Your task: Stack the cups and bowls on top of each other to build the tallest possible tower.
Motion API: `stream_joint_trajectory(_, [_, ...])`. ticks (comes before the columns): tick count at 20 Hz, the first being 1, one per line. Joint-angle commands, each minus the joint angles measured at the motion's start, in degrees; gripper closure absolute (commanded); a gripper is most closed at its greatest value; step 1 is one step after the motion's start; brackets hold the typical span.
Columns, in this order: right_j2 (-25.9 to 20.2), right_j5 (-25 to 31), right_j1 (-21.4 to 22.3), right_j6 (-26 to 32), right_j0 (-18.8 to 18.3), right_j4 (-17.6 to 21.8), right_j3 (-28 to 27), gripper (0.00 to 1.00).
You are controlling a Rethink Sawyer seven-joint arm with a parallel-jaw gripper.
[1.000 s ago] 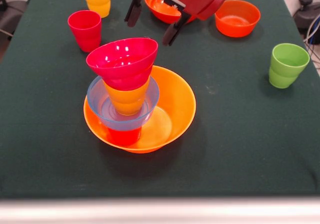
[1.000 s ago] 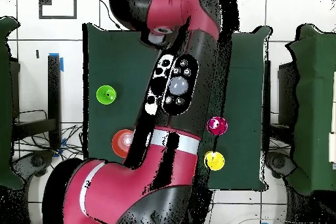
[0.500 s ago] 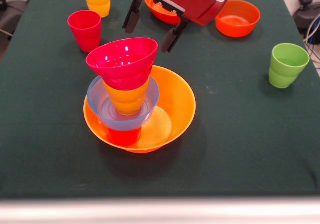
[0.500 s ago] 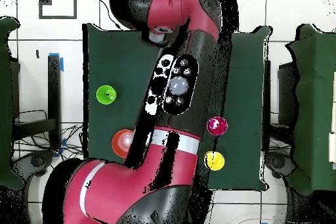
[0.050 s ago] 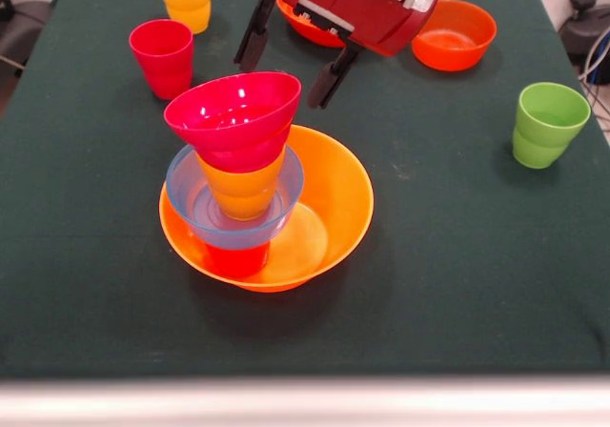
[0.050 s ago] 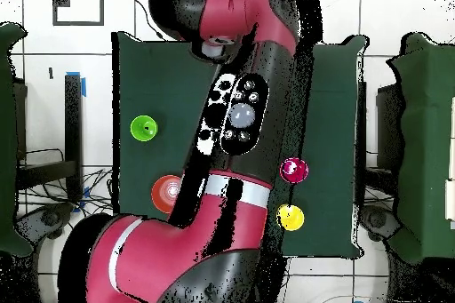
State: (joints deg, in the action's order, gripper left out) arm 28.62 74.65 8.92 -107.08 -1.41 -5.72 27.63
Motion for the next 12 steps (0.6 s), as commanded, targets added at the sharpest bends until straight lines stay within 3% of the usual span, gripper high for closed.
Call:
stream_joint_trajectory(1, [-6.8,-3.2,-4.1,-6.4,-1.3,-0.8,5.3,0.00])
stream_joint_trajectory(12, [-7.0,-5.0,-4.8,-6.2,-1.6,-0.7,5.5,0.00])
